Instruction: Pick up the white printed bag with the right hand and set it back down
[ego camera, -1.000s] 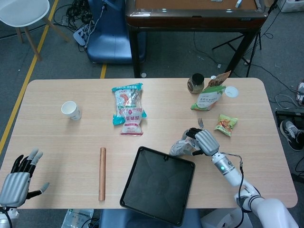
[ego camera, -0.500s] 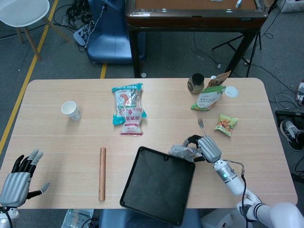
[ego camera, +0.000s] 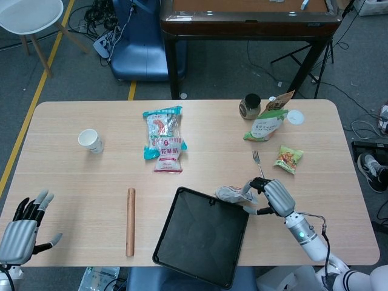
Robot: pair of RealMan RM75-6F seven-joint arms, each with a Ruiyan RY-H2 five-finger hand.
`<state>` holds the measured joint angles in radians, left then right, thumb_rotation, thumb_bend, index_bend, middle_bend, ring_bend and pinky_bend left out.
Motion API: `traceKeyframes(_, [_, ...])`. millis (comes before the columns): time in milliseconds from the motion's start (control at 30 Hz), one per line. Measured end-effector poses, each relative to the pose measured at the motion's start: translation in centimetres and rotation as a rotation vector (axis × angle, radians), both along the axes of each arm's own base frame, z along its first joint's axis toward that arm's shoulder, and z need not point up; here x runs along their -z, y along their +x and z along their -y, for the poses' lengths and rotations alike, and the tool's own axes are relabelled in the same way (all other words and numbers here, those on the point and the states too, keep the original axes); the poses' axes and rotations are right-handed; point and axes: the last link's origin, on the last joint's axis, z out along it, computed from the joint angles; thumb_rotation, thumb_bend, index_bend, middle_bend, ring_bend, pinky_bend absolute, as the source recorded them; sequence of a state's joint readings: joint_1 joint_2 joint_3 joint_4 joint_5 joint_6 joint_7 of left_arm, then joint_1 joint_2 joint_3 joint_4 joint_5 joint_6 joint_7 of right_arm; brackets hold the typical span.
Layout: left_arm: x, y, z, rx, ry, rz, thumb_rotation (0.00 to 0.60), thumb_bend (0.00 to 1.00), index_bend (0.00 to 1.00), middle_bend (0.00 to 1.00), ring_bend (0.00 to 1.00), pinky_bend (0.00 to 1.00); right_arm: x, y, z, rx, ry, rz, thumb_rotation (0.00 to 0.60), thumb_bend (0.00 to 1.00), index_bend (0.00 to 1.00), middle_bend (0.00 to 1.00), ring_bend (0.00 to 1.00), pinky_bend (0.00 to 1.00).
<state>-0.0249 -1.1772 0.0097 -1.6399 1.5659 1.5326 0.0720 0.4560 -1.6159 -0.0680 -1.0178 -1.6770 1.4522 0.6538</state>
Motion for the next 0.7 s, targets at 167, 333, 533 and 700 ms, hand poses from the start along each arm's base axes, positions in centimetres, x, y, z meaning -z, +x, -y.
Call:
traceKeyframes(167, [-0.2,0.1,0.0,0.007,0.006,0.000,0.600,0.18,0.07,0.05,0.11,0.01,-2.5,-0.4,-0.9,-0.003,-0.058,-0.029,0.600,0.00,0.46,0.48,0.39,0.52])
traceKeyframes(333, [-0.4,0.2,-0.2,0.016,0.010,-0.005,0.600,0.18,0.07,0.05,0.11,0.01,-5.7,-1.0,-1.8,0.007,-0.144,-0.094,0.600,0.00,0.46,0.48,0.38,0.50])
traceKeyframes(533, [-0.6,0.3,-0.6,0.022,0.018,-0.006,0.600,0.18,0.07,0.05,0.11,0.01,-9.1,-1.9,-2.9,0.065,-0.269,-0.261,0.600,0.02,0.46,0.45,0.36,0.49])
traceKeyframes(700, [-0.6,0.3,-0.8,0.025,0.023,-0.006,0.600,0.18,0.07,0.05,0.11,0.01,-12.3,-2.9,-4.6,0.165,-0.372,-0.419,0.600,0.04,0.43,0.39,0.30,0.46])
